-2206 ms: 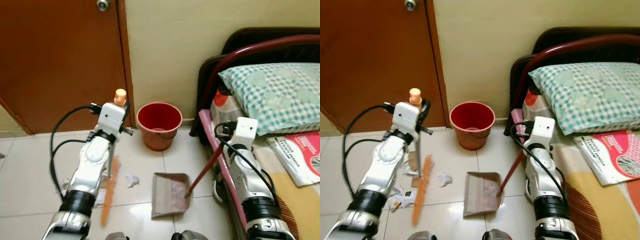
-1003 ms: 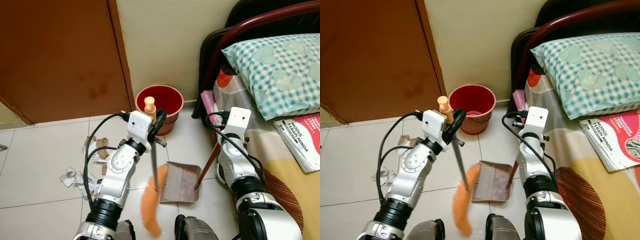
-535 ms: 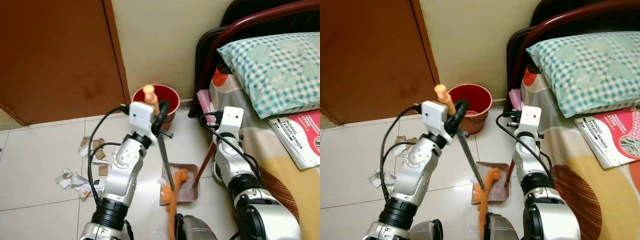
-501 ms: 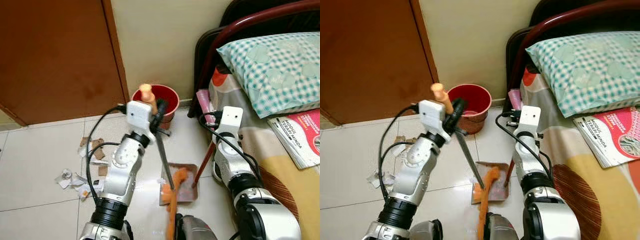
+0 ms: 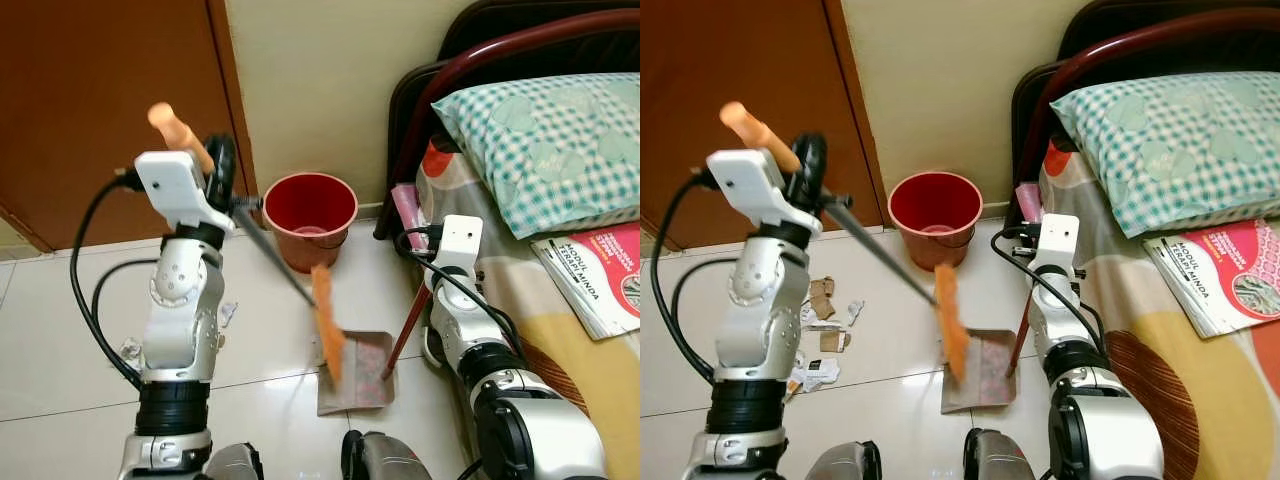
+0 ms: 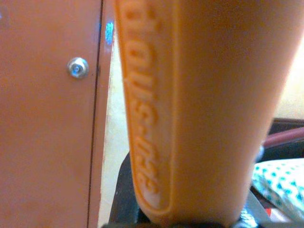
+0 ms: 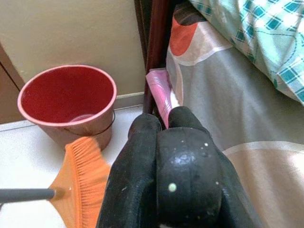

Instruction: Sweep floor

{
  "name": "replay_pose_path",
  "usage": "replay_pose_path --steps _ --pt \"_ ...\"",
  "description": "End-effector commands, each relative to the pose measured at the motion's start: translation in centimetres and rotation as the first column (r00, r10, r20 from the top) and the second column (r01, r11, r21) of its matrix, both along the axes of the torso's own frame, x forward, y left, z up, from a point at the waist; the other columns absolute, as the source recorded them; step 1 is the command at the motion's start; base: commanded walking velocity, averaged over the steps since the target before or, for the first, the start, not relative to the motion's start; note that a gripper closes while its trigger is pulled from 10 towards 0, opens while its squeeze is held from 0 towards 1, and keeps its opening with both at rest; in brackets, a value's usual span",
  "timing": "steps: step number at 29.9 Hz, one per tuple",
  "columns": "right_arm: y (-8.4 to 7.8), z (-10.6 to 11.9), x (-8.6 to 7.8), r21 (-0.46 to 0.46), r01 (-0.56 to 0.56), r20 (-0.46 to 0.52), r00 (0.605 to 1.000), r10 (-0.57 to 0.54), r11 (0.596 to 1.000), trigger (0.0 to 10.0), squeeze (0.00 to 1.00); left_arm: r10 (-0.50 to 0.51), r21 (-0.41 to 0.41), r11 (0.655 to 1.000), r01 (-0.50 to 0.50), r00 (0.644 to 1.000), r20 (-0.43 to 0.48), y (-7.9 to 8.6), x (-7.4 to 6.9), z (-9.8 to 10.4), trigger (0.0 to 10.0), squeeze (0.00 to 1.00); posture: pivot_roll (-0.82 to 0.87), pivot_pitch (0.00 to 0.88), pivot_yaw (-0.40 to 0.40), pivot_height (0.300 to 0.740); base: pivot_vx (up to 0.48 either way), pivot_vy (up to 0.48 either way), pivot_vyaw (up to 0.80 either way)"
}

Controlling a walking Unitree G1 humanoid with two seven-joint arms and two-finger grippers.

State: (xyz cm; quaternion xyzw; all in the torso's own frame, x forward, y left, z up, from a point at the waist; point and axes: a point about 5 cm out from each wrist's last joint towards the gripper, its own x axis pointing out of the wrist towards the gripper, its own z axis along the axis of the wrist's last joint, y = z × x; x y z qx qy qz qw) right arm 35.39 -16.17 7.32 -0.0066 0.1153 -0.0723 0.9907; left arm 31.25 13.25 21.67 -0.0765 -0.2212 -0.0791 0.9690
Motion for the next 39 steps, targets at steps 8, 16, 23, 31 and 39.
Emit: replay_pose_path --steps 8,16,23,31,39 --pt "-0.2 -1.3 -0.7 0.027 -0.030 -0.054 0.998 0.031 0.999 10.0 0.00 0.058 0.127 0.991 -0.048 0.996 -0.074 2.1 -0.7 -2.8 10.0 0.00 0.01 0.076 -0.030 0.740 0.000 0.000 0.00" --pt "-1.1 -1.5 -1.6 0.030 -0.026 -0.014 1.000 0.026 0.999 10.0 0.00 0.065 0.242 0.970 -0.015 0.977 -0.202 3.0 -1.0 -7.8 10.0 0.00 -0.01 0.075 -0.033 0.740 0.000 0.000 0.00" --pt "-2.0 -2.3 -3.7 0.022 -0.005 -0.018 1.000 0.006 1.000 10.0 0.00 0.046 0.233 0.972 0.006 0.975 -0.219 2.5 -1.0 -8.5 10.0 0.00 -0.02 0.081 -0.025 0.740 0.000 0.000 0.00" --pt "-2.6 -2.3 -6.1 0.033 0.008 -0.039 0.999 -0.007 0.999 10.0 0.00 0.008 0.222 0.974 0.044 0.974 -0.228 2.0 -1.0 -9.2 10.0 0.00 -0.02 0.086 -0.026 0.740 0.000 0.000 0.00" --pt "-3.3 -1.7 -7.3 0.077 0.084 -0.057 0.995 -0.080 0.993 10.0 0.00 -0.160 0.191 0.960 0.206 0.959 -0.233 -1.5 -0.6 -8.8 10.0 0.00 -0.03 0.084 -0.026 0.740 0.000 0.000 0.00"
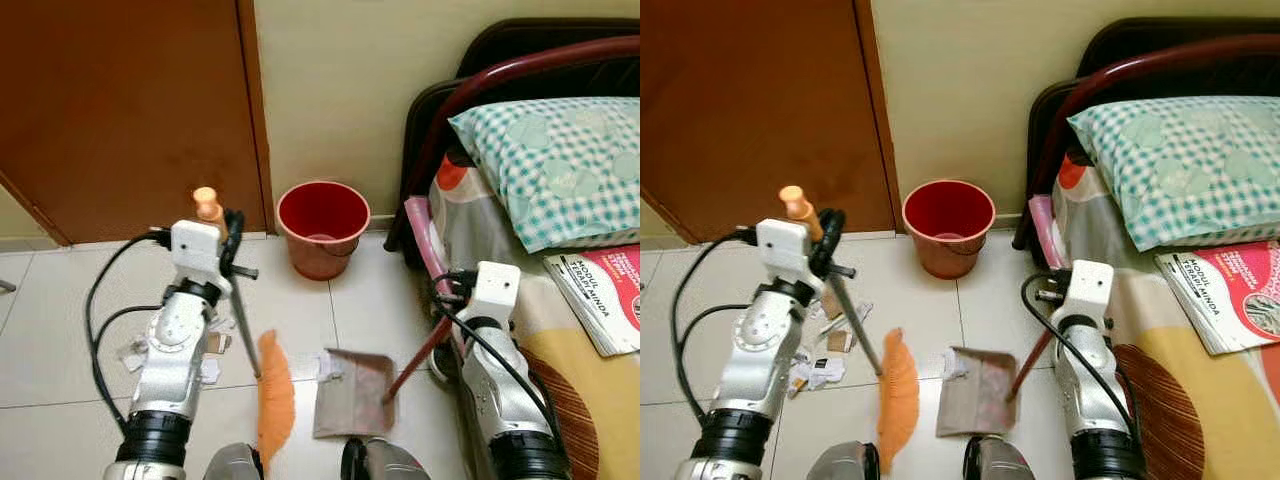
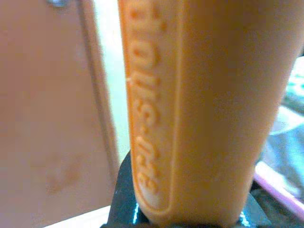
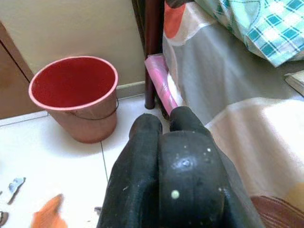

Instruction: Sweep floor

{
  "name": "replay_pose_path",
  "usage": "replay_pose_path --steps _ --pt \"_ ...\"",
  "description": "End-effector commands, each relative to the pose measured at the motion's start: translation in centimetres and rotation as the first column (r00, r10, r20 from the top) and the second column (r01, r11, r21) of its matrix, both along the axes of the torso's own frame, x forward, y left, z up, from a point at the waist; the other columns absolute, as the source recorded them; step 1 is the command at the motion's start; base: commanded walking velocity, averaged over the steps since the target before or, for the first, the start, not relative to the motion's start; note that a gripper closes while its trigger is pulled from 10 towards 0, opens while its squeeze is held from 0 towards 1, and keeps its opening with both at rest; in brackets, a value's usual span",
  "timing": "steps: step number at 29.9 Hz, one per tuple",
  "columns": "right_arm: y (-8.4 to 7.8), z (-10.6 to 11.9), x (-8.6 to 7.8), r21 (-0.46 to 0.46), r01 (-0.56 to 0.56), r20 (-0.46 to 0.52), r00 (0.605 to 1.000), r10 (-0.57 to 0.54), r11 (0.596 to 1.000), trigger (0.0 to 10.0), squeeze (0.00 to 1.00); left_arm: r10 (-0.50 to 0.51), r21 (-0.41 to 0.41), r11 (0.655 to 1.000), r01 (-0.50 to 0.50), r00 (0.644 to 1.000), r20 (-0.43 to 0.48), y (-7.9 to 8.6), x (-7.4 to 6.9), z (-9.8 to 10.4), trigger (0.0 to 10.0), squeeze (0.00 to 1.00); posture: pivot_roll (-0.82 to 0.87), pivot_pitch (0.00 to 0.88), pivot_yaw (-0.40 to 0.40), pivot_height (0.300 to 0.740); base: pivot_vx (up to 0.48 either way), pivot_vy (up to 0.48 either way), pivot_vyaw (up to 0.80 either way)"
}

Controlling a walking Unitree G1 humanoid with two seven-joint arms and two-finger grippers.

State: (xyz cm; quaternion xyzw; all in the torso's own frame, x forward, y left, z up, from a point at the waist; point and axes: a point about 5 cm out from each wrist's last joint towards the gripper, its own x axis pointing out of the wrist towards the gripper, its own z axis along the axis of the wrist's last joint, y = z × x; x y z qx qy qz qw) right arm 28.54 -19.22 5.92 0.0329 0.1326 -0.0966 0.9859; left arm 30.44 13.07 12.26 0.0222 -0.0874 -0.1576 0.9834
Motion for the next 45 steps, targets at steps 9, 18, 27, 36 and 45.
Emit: replay_pose_path --steps 9,18,27,36,45 --pt "-0.3 0.5 -1.6 -0.023 0.017 -0.044 0.999 -0.018 1.000 10.0 0.00 -0.131 -0.050 0.990 0.130 0.991 -0.014 -2.3 -1.3 0.0 10.0 0.00 -0.04 0.087 -0.020 0.740 0.000 0.000 0.00" --pt "0.4 -0.6 -2.7 -0.005 -0.014 -0.045 0.999 0.014 1.000 10.0 0.00 -0.181 -0.121 0.977 0.174 0.982 -0.054 -3.7 -2.9 -0.4 10.0 0.00 -0.03 0.093 -0.010 0.740 0.000 0.000 0.00" --pt "0.4 -0.6 -2.4 0.002 -0.021 -0.042 0.999 0.021 1.000 10.0 0.00 -0.253 -0.229 0.942 0.244 0.967 -0.012 -5.5 -2.9 1.8 10.0 0.00 -0.03 0.087 -0.007 0.740 0.000 0.000 0.00" --pt "0.2 -0.6 -2.1 0.008 -0.024 -0.041 0.999 0.025 1.000 10.0 0.00 -0.012 -0.180 0.984 0.016 1.000 0.020 -0.5 -1.4 2.4 10.0 0.00 -0.03 0.081 -0.006 0.740 0.000 0.000 0.00" --pt "-0.1 -0.7 -2.0 0.013 -0.029 -0.037 0.999 0.030 0.999 10.0 0.00 0.171 -0.084 0.982 -0.167 0.984 0.047 3.8 -1.2 2.5 10.0 0.00 -0.02 0.076 -0.009 0.740 0.000 0.000 0.00"
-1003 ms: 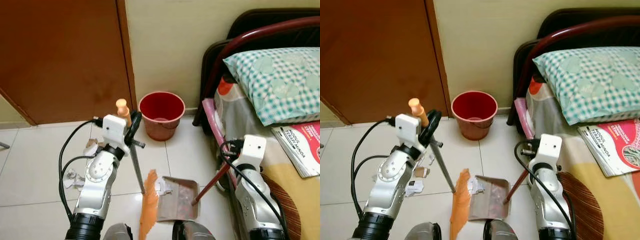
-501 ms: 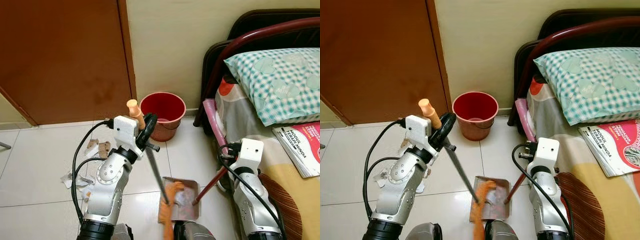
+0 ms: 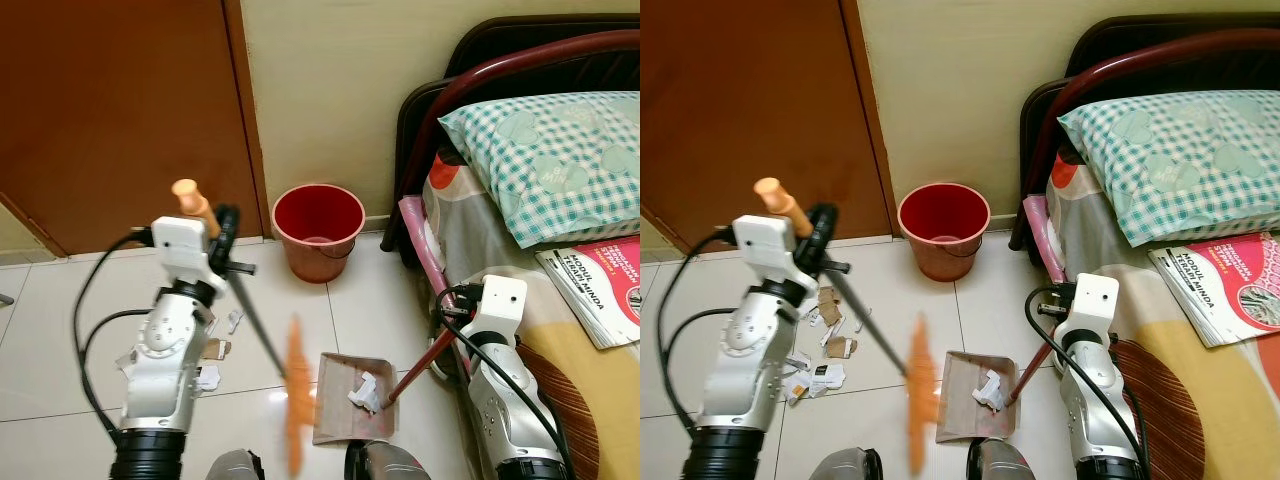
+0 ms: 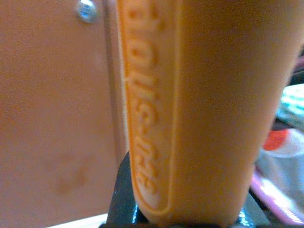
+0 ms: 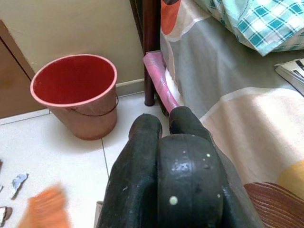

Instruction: Sweep floor

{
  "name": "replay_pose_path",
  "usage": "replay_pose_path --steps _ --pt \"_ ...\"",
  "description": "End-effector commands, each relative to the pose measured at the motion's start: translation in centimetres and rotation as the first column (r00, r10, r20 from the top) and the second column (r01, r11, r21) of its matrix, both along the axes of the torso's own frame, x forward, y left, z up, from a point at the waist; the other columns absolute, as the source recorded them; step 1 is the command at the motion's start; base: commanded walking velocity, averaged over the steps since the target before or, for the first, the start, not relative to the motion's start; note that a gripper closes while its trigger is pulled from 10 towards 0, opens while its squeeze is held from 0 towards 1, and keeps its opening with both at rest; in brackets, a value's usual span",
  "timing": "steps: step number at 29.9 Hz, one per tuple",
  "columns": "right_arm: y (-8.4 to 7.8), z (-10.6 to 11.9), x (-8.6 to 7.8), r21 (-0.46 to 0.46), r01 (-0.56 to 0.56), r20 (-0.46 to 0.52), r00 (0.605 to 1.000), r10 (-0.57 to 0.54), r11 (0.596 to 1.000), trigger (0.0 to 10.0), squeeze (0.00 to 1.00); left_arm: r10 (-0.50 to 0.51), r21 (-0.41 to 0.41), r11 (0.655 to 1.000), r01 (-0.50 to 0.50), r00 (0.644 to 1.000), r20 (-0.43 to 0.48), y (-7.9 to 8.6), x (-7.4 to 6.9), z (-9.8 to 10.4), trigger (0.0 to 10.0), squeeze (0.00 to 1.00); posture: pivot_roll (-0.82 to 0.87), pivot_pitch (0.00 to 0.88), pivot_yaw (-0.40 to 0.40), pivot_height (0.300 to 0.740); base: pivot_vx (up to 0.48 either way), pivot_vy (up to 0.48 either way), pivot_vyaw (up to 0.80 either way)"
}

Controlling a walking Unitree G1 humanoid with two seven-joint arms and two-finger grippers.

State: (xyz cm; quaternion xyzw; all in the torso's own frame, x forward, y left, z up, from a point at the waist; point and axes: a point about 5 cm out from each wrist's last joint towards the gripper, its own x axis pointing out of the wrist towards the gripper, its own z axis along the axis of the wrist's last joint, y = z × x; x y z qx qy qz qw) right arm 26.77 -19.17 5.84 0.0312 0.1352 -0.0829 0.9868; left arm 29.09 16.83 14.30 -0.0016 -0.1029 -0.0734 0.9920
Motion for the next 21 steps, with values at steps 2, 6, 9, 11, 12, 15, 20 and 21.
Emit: replay_pose_path --steps 2,6,9,11,12,15,20,21 --pt "-0.1 -0.5 -0.1 0.019 -0.008 -0.020 1.000 0.008 1.000 10.0 0.00 0.016 0.005 1.000 -0.016 1.000 0.019 0.3 0.0 0.1 10.0 0.00 -0.02 0.072 -0.012 0.740 0.000 0.000 0.00" --pt "-0.4 -0.1 0.0 0.041 -0.006 0.008 1.000 0.006 0.999 10.0 0.00 0.006 0.035 0.999 -0.005 1.000 -0.031 -0.1 -0.4 -1.4 10.0 0.00 -0.02 0.069 -0.019 0.740 0.000 0.000 0.00" --pt "-0.7 1.2 0.2 0.060 0.000 0.067 0.998 -0.004 0.998 10.0 0.00 -0.005 0.052 0.999 0.010 0.996 -0.092 -0.8 -1.3 -3.1 10.0 0.00 -0.03 0.054 -0.018 0.740 0.000 0.000 0.00" --pt "-1.0 1.6 0.4 0.084 0.013 0.088 0.996 -0.021 0.996 10.0 0.00 -0.010 0.049 0.999 0.015 0.995 -0.099 -1.0 -1.7 -3.5 10.0 0.00 -0.03 0.046 -0.015 0.740 0.000 0.000 0.00" --pt "-1.1 1.8 0.5 0.099 0.021 0.097 0.995 -0.031 0.995 10.0 0.00 -0.012 0.046 0.999 0.017 0.995 -0.102 -1.1 -1.8 -3.6 10.0 0.00 -0.02 0.037 -0.010 0.740 0.000 0.000 0.00" --pt "-1.3 2.8 1.2 0.103 0.022 0.136 0.990 -0.035 0.994 10.0 0.00 -0.003 0.047 0.999 0.009 0.993 -0.115 -1.2 -2.1 -4.1 10.0 0.00 -0.03 0.026 -0.004 0.740 0.000 0.000 0.00" --pt "-1.3 4.8 2.8 0.120 -0.001 0.199 0.980 -0.023 0.993 10.0 0.00 0.034 0.112 0.994 -0.019 0.991 -0.133 -1.0 -2.6 -5.1 10.0 0.00 -0.03 0.015 -0.004 0.740 0.000 0.000 0.00" --pt "-1.2 5.5 3.1 0.124 -0.019 0.221 0.975 -0.009 0.992 10.0 0.00 0.038 0.132 0.991 -0.020 0.990 -0.134 -1.0 -2.8 -5.3 10.0 0.00 -0.03 0.015 -0.004 0.740 0.000 0.000 0.00"
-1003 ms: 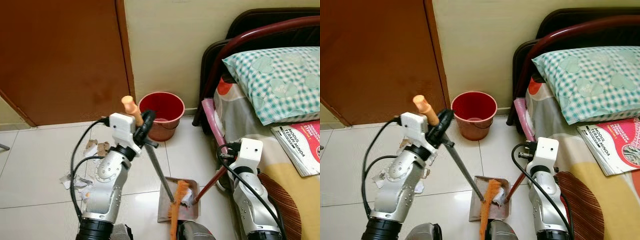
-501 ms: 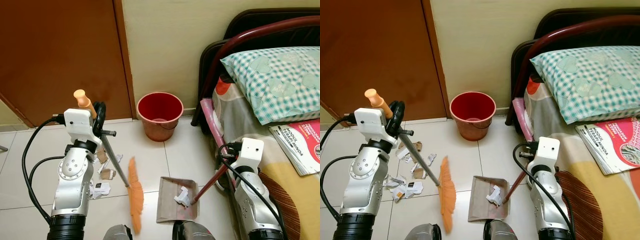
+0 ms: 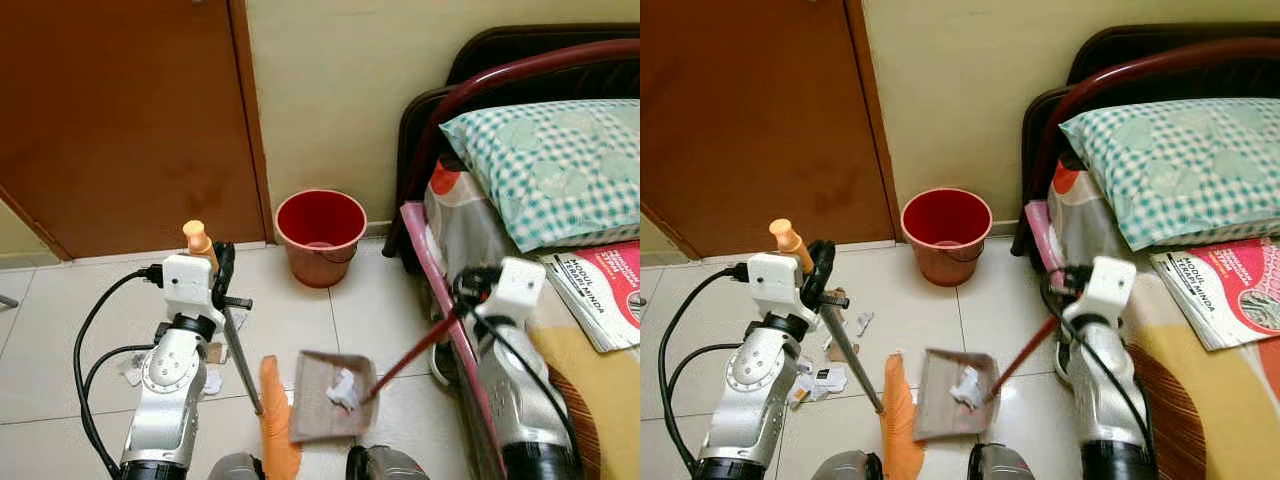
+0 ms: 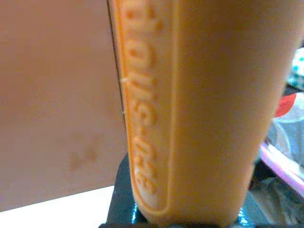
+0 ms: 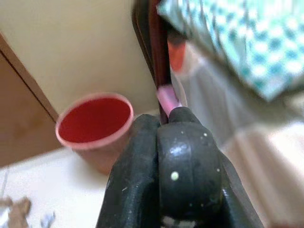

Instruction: Sweep floor

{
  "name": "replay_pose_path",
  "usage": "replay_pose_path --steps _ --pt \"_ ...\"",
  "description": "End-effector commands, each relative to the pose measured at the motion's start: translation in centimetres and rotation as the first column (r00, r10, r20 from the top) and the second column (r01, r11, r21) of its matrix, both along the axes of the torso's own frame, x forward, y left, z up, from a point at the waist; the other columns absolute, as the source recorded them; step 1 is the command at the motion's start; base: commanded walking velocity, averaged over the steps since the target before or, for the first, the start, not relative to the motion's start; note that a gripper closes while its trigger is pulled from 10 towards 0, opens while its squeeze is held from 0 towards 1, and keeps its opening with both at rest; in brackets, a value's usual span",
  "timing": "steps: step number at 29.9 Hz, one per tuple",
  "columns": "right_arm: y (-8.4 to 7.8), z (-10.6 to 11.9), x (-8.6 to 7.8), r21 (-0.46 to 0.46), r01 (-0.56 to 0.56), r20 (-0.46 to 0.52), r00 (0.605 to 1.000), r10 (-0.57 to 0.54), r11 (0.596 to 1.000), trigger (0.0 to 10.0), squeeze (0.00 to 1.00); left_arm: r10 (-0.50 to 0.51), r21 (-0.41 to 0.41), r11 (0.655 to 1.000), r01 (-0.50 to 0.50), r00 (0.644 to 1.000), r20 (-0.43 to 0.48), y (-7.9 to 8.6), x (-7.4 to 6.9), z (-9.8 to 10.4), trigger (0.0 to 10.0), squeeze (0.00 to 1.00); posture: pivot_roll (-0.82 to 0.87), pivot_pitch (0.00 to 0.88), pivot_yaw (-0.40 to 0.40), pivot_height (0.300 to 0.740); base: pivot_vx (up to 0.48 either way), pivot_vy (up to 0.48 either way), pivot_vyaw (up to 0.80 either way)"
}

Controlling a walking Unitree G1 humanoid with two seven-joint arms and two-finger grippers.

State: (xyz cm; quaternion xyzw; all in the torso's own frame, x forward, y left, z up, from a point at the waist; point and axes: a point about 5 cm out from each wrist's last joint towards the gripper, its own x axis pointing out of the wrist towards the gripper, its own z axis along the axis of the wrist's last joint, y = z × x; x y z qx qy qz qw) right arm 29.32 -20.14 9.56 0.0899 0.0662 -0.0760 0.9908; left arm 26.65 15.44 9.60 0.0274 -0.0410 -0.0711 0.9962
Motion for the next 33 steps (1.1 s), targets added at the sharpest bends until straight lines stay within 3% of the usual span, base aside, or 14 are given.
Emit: replay_pose_path --steps 1,5,13,18,23,29,33 --pt "0.0 2.6 1.0 0.021 -0.032 0.103 0.994 0.030 0.999 10.0 0.00 0.017 0.078 0.997 -0.015 1.000 -0.020 0.2 -0.5 -0.8 10.0 0.00 -0.03 0.012 -0.004 0.740 0.000 0.000 0.00" --pt "0.5 4.6 2.0 -0.005 -0.078 0.163 0.984 0.078 0.997 10.0 0.00 0.019 0.058 0.998 -0.017 0.999 -0.035 -0.5 -0.7 -1.3 10.0 0.00 -0.03 0.005 -0.005 0.740 0.000 0.000 0.00" --pt "0.5 5.4 2.1 0.013 -0.083 0.181 0.980 0.080 0.996 10.0 0.00 0.014 0.037 0.999 -0.013 1.000 -0.027 -0.9 -0.9 -1.1 10.0 0.00 -0.03 0.004 -0.007 0.740 0.000 0.000 0.00" --pt "1.4 7.7 3.3 0.082 -0.126 0.249 0.963 0.102 0.989 10.0 0.00 0.015 0.044 0.999 -0.013 0.999 -0.032 -0.9 -0.9 -1.3 10.0 0.00 -0.03 0.004 -0.006 0.740 0.000 0.000 0.00" --pt "1.4 11.0 5.0 0.066 -0.157 0.334 0.934 0.127 0.985 10.0 0.00 0.012 0.027 1.000 -0.012 1.000 -0.021 -1.3 -0.6 -1.0 10.0 0.00 -0.03 0.003 -0.010 0.740 0.000 0.000 0.00" --pt "1.2 11.3 4.9 0.047 -0.165 0.337 0.931 0.140 0.985 10.0 0.00 0.013 0.025 1.000 -0.012 1.000 -0.020 -1.3 -0.8 -1.1 10.0 0.00 -0.03 0.007 -0.015 0.740 0.000 0.000 0.00" --pt "0.9 10.5 3.7 0.027 -0.168 0.308 0.939 0.152 0.985 10.0 0.00 0.030 0.030 0.999 -0.030 1.000 -0.006 -0.8 -1.1 -0.5 10.0 0.00 -0.03 0.011 -0.013 0.740 0.000 0.000 0.00"
